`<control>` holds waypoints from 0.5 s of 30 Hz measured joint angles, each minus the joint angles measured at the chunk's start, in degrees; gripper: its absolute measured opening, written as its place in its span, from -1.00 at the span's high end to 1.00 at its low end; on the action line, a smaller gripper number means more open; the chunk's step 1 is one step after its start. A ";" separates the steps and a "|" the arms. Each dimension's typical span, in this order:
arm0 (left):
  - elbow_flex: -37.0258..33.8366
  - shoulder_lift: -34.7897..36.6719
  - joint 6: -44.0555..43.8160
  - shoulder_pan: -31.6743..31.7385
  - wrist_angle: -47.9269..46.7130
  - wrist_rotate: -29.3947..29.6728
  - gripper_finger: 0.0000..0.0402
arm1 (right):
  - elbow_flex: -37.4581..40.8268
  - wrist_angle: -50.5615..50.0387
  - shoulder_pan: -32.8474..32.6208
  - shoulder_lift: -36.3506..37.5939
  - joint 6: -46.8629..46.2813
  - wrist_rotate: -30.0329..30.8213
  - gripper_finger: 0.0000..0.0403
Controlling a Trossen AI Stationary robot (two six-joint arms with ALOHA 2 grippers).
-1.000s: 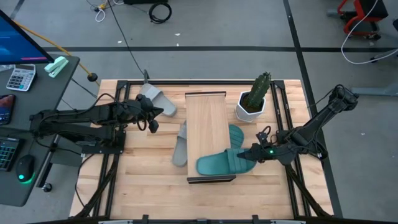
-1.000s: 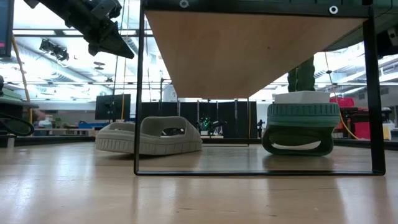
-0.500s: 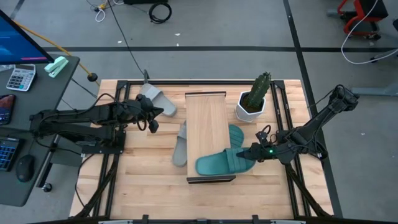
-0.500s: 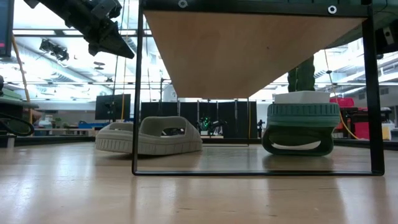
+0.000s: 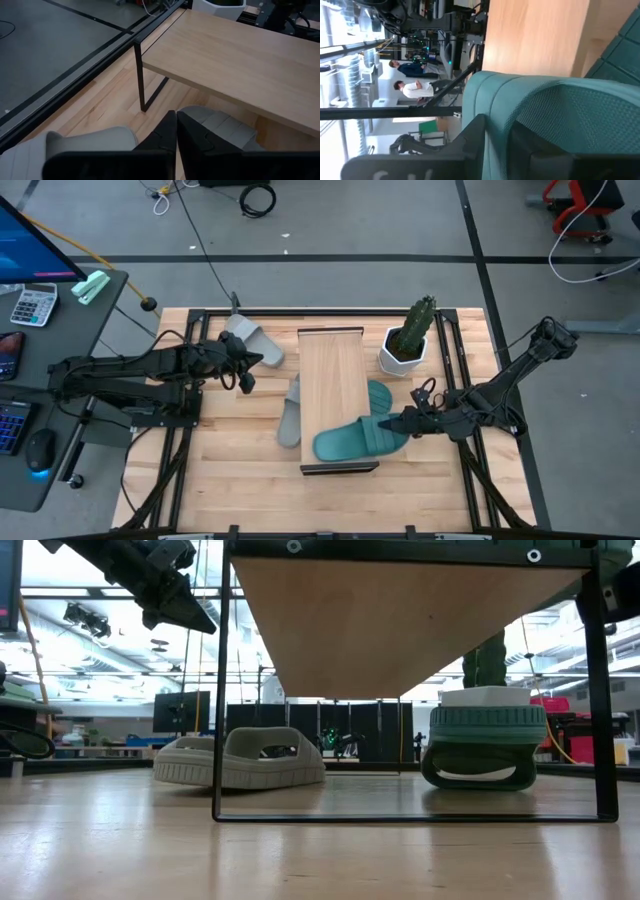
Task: Pick and place slides into the shelf
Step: Put the right green slide on the shelf
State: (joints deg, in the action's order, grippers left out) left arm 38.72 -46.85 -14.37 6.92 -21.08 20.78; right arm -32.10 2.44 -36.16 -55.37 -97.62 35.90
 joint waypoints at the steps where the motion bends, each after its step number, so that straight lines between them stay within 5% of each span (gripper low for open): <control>1: 0.00 -0.01 0.00 -0.01 0.05 0.01 0.93 | 0.00 0.18 0.20 0.01 0.12 -0.01 0.68; 15: 0.00 -0.01 -0.01 0.00 0.07 0.00 0.92 | 0.00 1.91 1.18 0.01 0.79 1.15 0.68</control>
State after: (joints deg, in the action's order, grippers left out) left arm 38.72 -46.86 -14.38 6.92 -21.02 20.78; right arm -32.10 4.35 -34.98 -55.36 -96.83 37.05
